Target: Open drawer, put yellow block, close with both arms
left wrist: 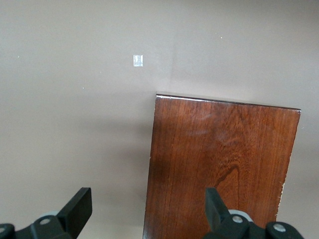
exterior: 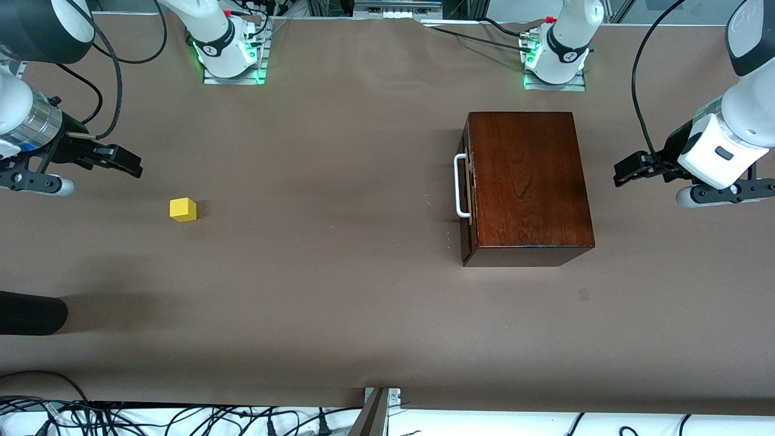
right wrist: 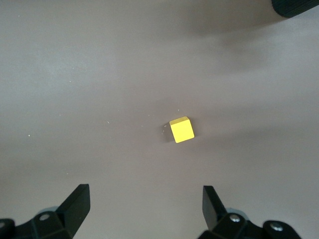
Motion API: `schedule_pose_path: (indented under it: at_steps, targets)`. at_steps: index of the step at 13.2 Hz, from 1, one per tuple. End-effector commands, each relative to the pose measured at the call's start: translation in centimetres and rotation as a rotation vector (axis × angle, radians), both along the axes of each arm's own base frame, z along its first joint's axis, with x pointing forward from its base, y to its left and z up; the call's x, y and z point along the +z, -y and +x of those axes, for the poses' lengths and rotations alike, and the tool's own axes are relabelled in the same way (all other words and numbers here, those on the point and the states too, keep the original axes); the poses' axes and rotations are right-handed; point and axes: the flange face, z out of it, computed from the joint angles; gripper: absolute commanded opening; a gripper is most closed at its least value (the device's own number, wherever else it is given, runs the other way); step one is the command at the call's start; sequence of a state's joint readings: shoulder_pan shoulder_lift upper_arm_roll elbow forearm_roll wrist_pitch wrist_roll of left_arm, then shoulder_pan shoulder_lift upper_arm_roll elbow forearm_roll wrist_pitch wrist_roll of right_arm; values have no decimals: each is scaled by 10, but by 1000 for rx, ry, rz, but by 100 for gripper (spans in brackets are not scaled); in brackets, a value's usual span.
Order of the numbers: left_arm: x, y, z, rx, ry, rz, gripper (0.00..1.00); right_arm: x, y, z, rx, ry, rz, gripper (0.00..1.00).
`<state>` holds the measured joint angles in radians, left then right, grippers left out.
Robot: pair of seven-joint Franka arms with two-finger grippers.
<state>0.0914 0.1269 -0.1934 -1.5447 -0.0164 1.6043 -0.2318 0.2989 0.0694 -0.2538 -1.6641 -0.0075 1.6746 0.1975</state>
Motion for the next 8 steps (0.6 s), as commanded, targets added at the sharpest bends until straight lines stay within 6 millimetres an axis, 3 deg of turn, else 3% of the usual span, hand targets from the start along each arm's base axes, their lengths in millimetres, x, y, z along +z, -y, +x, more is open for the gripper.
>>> schedule_pose_path:
  at_steps: [1, 2, 8]
  targets:
    - [11, 7, 1, -30, 52, 38, 100, 1, 1, 0, -12, 5, 3, 100]
    - [17, 15, 1, -41, 70, 44, 100, 1, 1, 0, -12, 5, 3, 100]
    - [15, 12, 3, -33, 49, 44, 100, 1, 2, 1, -12, 7, 3, 100]
